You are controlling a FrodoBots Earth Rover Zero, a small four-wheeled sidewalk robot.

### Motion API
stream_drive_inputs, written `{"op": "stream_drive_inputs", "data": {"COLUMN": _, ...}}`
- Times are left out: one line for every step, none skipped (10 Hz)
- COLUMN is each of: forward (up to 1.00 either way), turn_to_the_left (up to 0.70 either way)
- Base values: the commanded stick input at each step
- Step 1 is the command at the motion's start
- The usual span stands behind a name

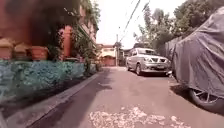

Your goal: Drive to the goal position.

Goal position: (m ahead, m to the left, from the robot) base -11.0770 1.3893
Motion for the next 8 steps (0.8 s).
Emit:
{"op": "stream_drive_inputs", "data": {"forward": 0.70, "turn_to_the_left": 0.00}}
{"op": "stream_drive_inputs", "data": {"forward": 0.70, "turn_to_the_left": 0.00}}
{"op": "stream_drive_inputs", "data": {"forward": 0.70, "turn_to_the_left": 0.00}}
{"op": "stream_drive_inputs", "data": {"forward": 0.70, "turn_to_the_left": 0.00}}
{"op": "stream_drive_inputs", "data": {"forward": 0.70, "turn_to_the_left": 0.00}}
{"op": "stream_drive_inputs", "data": {"forward": 0.70, "turn_to_the_left": 0.00}}
{"op": "stream_drive_inputs", "data": {"forward": 0.70, "turn_to_the_left": 0.00}}
{"op": "stream_drive_inputs", "data": {"forward": 0.70, "turn_to_the_left": 0.00}}
